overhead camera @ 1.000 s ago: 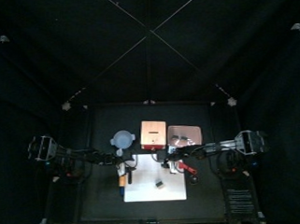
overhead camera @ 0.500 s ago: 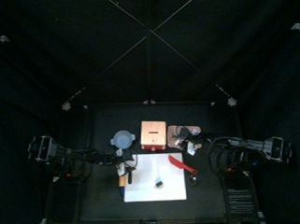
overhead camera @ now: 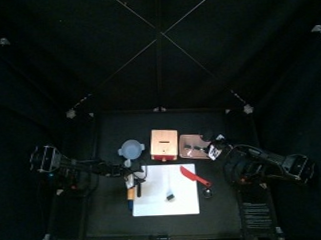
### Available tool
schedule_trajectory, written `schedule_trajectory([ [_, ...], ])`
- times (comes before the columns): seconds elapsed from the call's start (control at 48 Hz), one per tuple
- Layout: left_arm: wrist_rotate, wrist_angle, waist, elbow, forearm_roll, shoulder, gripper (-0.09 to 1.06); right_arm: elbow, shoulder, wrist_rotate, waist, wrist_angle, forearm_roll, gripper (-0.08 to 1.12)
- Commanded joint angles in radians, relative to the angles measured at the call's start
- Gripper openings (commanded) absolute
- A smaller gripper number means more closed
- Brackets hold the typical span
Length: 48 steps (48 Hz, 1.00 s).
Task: Place sushi on board then cut the sushi with the knife then place the pieces on the plate
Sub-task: Place the 4 sushi pieces on the plate
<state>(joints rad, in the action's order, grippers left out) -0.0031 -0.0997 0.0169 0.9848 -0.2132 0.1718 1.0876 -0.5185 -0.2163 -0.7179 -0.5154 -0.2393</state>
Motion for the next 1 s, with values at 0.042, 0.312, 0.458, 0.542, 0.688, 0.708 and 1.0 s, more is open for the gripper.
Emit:
schedule_trajectory([
  [0.042, -0.002, -0.003, -0.002, -0.014, -0.002, 0.008, 0.90, -0.003, -0.005, 0.000, -0.008, 0.011, 0.000, 0.59],
  [0.312, -0.003, -0.003, 0.002, -0.017, -0.002, 0.008, 0.90, 0.025, 0.005, 0.000, -0.029, 0.055, 0.011, 0.73],
  [0.458, -0.002, -0.003, 0.002, -0.018, -0.002, 0.008, 0.90, 0.032, 0.005, 0.000, -0.029, 0.066, 0.006, 0.80],
  [0.542, -0.003, -0.003, 0.002, -0.018, -0.002, 0.008, 0.90, 0.029, -0.002, 0.000, -0.028, 0.067, 0.008, 0.81],
  [0.688, -0.002, -0.003, 0.002, -0.020, -0.002, 0.008, 0.90, 0.015, -0.044, 0.000, -0.021, 0.066, 0.000, 0.81],
  [0.708, -0.002, -0.003, 0.002, -0.020, -0.002, 0.008, 0.90, 0.014, -0.054, 0.000, -0.015, 0.066, -0.003, 0.81],
  [1.0, -0.002, -0.003, 0.000, -0.020, -0.002, 0.008, 0.90, -0.046, -0.097, -0.002, 0.284, 0.104, -0.158, 0.81],
])
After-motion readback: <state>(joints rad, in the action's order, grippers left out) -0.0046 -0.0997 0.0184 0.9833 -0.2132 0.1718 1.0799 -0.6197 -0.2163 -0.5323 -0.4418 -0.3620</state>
